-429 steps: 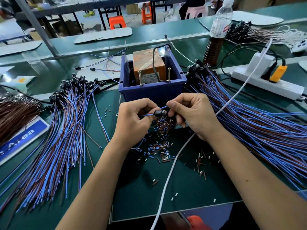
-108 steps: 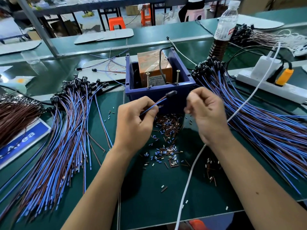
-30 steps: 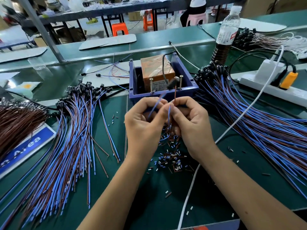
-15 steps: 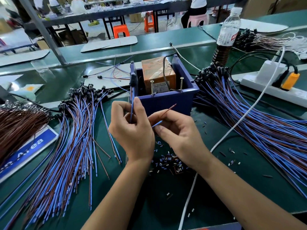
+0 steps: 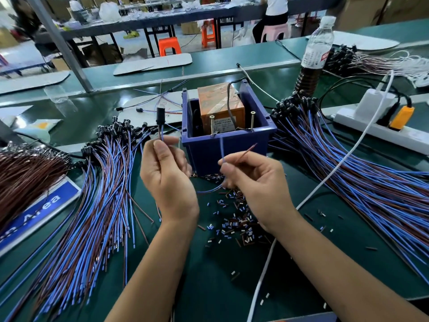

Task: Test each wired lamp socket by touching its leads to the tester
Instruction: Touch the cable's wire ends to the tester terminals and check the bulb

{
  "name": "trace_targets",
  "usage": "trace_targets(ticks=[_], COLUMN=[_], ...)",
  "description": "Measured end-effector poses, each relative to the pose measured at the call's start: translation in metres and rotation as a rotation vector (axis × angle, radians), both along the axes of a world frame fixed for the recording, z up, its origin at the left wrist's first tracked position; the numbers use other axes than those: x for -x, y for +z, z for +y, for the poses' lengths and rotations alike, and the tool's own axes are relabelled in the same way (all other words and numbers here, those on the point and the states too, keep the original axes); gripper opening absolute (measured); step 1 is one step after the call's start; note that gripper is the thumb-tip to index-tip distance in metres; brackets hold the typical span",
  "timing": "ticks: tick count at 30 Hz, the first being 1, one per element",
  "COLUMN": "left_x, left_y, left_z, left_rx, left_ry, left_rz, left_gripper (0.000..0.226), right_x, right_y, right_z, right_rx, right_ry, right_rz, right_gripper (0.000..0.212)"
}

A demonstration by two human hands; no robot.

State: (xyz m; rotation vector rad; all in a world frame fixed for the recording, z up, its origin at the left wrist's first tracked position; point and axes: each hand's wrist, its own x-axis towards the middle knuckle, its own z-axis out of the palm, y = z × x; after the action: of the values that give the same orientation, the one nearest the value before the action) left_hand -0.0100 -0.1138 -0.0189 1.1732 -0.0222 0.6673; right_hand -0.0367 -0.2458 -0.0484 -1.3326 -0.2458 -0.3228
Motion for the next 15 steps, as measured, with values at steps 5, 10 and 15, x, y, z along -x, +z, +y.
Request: trace_targets(ticks=[5,10,15], left_x=[-0.009,-0.001,0.01], left_y=[0.011,0.009,0.007], left_z=[0.023,0.014,0.001], left_rx=[0.319,0.228,0.158], left_ry=[-0.294,-0.453,-0.542], left_rz=[0.089,0.168,0.116], left_gripper=[0.029,0.024,0.017], right_x=[-0.006,-0.006,-0.003], right_y=[-0.003,-0.003,-0.001], right_z=[-0.01,-0.008,-0.004], right_rx=[-0.021,0.001,0.006], right_ry=[-0.125,-0.105,-0.073], right_rz=[0.036,0.082,0.105], right_gripper=[0.009,0.008,0.007])
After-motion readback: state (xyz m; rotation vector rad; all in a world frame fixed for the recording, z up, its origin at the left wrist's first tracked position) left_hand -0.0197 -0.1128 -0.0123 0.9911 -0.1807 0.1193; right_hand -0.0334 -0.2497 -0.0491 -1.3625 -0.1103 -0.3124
